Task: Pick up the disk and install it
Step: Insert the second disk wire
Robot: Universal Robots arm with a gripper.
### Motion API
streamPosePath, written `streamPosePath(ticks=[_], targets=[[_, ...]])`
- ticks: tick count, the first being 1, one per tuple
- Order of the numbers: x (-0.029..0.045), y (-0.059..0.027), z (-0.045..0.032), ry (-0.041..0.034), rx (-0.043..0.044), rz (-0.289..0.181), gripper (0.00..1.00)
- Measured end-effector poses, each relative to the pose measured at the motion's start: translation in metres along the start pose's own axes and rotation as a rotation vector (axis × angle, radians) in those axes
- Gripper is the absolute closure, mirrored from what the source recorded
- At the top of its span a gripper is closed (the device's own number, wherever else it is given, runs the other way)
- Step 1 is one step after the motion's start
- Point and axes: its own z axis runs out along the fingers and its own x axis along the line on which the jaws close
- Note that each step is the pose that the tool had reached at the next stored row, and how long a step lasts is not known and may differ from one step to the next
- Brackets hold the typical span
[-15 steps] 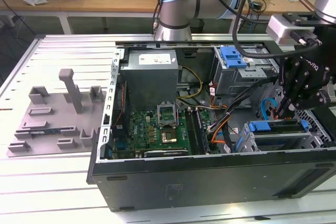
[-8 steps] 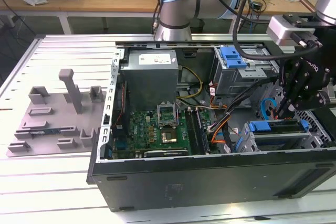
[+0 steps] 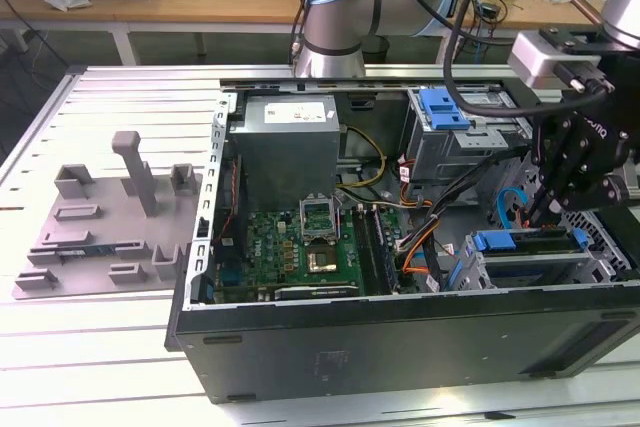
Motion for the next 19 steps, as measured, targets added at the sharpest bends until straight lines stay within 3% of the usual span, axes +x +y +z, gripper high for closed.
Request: streamPosePath(ticks=[7, 19], targets=[[0.003, -0.0003, 0.0007, -0.0072, 0.0, 0.0, 0.84], [0.0048, -0.0005, 0.0033, -0.0112, -0.0001, 0.0, 0.84]])
